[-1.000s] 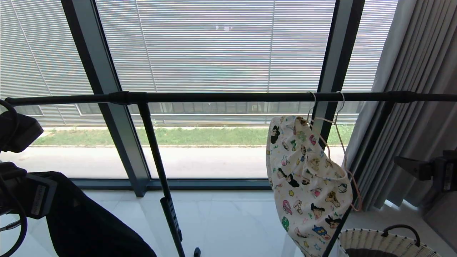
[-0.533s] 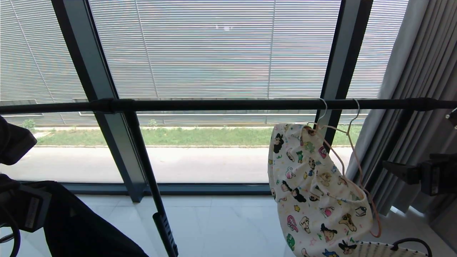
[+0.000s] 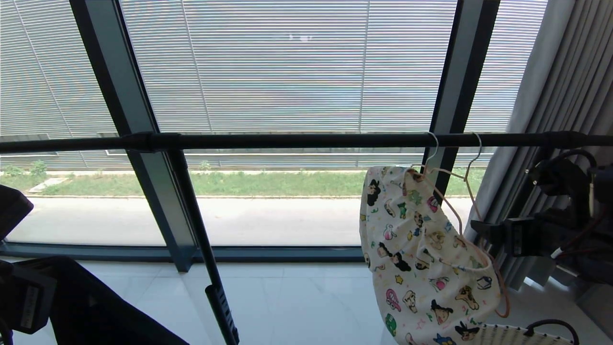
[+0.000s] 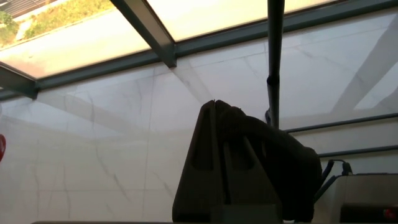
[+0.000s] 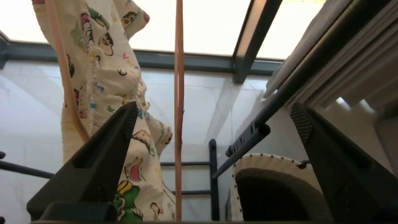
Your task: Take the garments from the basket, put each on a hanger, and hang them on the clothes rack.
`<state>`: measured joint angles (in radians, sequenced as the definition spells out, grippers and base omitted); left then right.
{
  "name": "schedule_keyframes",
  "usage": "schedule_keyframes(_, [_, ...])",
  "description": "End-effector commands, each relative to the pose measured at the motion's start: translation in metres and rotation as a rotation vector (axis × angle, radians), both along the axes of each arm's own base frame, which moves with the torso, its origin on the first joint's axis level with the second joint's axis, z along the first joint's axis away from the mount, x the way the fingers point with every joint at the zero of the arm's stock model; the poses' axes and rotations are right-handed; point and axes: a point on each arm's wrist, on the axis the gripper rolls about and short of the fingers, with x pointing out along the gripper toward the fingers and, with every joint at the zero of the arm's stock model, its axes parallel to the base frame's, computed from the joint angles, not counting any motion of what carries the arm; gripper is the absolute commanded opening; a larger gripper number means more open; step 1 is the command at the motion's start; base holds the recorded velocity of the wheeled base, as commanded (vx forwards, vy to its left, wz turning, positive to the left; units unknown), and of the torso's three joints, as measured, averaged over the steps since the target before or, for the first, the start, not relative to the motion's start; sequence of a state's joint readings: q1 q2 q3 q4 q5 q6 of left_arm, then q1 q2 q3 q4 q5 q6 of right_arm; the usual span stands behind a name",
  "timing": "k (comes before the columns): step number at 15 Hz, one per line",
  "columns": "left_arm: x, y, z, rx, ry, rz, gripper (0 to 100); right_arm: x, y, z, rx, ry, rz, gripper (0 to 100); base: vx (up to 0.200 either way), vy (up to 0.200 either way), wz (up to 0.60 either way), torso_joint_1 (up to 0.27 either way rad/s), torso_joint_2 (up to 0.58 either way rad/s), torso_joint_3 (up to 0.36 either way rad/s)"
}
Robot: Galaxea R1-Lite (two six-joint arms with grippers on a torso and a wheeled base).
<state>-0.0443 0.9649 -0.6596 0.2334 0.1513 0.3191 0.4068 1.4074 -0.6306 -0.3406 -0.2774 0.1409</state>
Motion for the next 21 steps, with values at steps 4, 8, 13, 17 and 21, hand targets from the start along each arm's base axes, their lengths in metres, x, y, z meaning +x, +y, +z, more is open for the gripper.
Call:
schedule_keyframes(4, [-0.001, 0.000, 0.000, 0.000, -0.002, 0.000, 0, 0.036, 0.000, -0.034, -0.021, 0.085, -0.046, 100, 0.000, 0.000, 0.00, 0.000, 0.00, 0.000])
schedule_keyframes(8, [-0.001, 0.000, 0.000, 0.000, -0.003, 0.000, 0, 0.047, 0.001, -0.040, -0.011, 0.102, 0.001, 100, 0.000, 0.000, 0.00, 0.000, 0.00, 0.000])
schedule_keyframes(13, [-0.001, 0.000, 0.000, -0.001, -0.003, -0.001, 0, 0.061, 0.012, -0.044, -0.024, 0.099, 0.025, 100, 0.000, 0.000, 0.00, 0.000, 0.00, 0.000])
schedule_keyframes(17, [-0.001, 0.000, 0.000, 0.001, -0.003, -0.003, 0, 0.062, 0.016, -0.048, -0.028, 0.113, 0.036, 100, 0.000, 0.000, 0.00, 0.000, 0.00, 0.000])
schedule_keyframes(21, [0.000, 0.000, 0.001, 0.002, -0.003, -0.004, 0, 0.062, 0.016, -0.050, -0.029, 0.120, 0.035, 100, 0.000, 0.000, 0.00, 0.000, 0.00, 0.000])
